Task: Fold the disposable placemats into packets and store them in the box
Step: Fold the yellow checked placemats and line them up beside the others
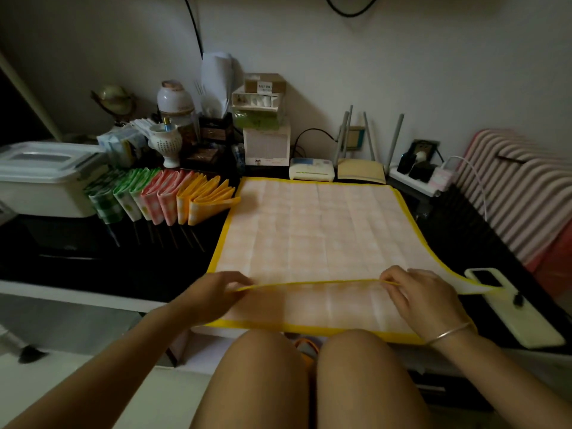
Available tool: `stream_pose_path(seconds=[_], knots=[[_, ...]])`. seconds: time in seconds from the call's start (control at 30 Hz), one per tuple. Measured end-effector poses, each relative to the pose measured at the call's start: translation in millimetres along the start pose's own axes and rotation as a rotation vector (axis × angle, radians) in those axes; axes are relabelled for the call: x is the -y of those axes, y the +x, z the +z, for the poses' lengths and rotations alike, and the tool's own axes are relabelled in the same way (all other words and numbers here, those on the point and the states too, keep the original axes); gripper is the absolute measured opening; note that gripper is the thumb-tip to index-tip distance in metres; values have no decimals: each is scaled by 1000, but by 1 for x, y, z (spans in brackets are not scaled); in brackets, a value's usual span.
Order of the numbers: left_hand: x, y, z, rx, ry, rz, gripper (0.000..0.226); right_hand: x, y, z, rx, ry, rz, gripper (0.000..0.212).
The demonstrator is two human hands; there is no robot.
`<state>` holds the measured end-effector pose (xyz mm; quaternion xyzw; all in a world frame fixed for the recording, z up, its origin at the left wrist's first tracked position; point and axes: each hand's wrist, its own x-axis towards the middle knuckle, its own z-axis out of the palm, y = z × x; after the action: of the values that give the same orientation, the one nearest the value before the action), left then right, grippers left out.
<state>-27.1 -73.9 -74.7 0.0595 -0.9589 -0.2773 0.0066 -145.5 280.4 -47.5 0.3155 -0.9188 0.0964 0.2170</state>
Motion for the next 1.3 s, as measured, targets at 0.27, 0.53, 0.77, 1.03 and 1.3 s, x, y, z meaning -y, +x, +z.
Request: stream_pose_path(seconds=[0.27,0.53,0.77,1.03,1.3], knots=[[-16,4,-58,-69,-272,-23,11,-12,10,-28,-78,-20,-101,25],[7,2,-45,-192,-889,-380,21,-23,31,-38,-98,92,-63,21],[22,33,-9,-461,-479,-397,39,-33,76,16,-67,-38,-78,18],[36,73,1,-548,-23,-262,37,-47,113,90,190,26,131,7],[46,105,5,-481,141,-308,42,-59,110,128,96,83,179,6]])
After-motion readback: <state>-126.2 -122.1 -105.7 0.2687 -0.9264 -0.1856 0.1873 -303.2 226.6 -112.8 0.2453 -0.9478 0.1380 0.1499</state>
